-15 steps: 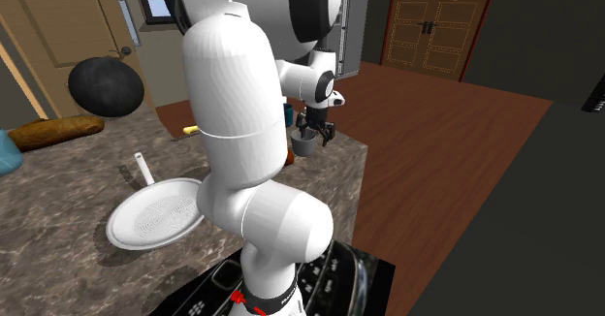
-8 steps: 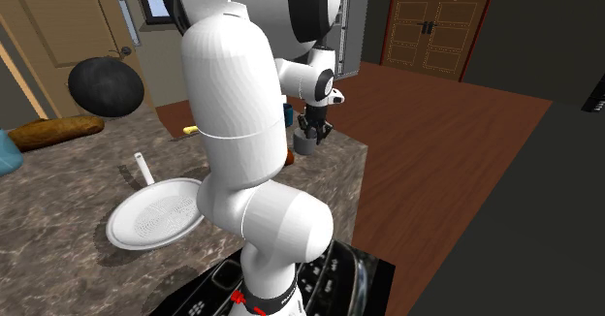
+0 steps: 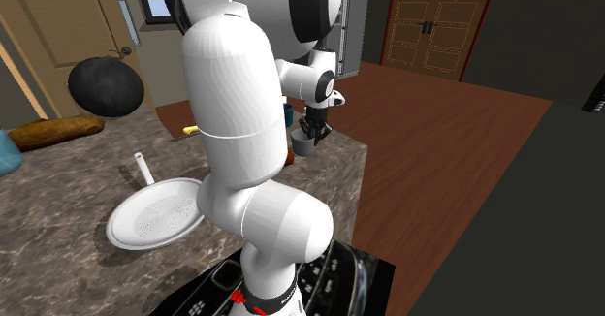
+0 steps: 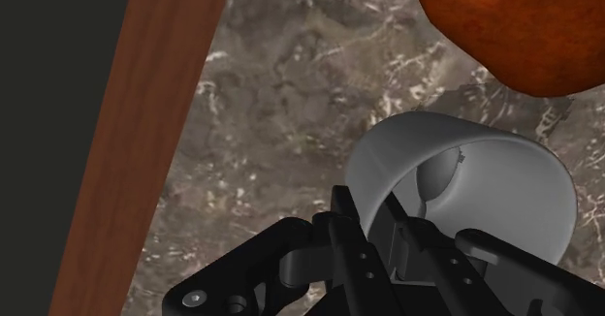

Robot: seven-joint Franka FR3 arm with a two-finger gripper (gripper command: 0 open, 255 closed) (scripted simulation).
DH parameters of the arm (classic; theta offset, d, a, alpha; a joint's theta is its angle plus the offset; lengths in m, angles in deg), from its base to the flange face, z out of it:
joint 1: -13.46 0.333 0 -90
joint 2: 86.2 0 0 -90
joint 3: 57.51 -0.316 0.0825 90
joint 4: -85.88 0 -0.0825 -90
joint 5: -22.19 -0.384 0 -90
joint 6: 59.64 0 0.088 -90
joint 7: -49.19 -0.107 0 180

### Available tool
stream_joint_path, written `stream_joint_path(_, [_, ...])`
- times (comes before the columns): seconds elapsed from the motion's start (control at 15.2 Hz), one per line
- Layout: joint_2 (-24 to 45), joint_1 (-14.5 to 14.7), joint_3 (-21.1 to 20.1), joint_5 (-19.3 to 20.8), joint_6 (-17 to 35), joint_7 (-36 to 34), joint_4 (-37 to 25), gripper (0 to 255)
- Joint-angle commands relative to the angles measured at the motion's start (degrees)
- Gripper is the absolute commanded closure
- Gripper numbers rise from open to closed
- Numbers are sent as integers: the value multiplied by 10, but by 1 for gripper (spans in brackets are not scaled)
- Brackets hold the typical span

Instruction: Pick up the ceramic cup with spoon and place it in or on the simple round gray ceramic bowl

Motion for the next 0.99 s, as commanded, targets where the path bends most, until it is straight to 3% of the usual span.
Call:
stream_joint_path(0.0, [-4,0,0,0,-7,-1,-2,255])
stream_joint_path(0.92, [-67,-2,5,0,-122,-7,-54,255])
